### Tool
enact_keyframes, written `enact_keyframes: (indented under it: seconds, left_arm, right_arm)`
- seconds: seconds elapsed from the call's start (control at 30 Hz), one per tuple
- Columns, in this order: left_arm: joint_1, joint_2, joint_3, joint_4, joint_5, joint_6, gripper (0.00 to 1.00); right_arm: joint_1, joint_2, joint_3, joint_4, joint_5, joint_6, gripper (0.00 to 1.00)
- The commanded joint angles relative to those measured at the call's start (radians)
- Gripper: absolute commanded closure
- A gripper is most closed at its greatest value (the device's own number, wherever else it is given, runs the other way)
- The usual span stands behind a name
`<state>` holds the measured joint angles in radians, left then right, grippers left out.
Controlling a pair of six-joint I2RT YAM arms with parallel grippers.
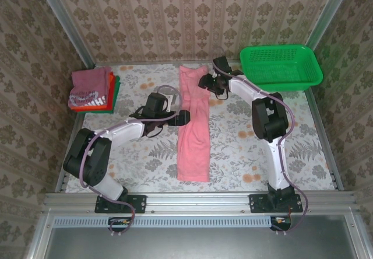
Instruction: Fold and stack the t-shirts
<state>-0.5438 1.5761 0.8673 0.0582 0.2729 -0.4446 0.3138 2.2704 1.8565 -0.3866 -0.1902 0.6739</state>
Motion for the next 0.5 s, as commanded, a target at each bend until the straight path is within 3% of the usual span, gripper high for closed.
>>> enact_keyframes:
  seconds: [0.0, 0.2, 0.47]
  left_arm:
    - [-0.008, -0.011, -0.021, 0.026, 0.062, 0.051, 0.00]
    - [-0.028, -0.041, -0.062, 0.011, 0.118, 0.181, 0.00]
    - [-0.036, -0.085, -0.113, 0.056, 0.152, 0.231, 0.00]
  right_arm:
    - [-0.029, 0.002, -0.053, 0.063, 0.010, 0.069, 0.50]
    - [-0.044, 0.051, -0.059, 0.082, -0.040, 0.107, 0.56]
    - [-0.059, 0.100, -0.041, 0.093, -0.088, 0.128, 0.64]
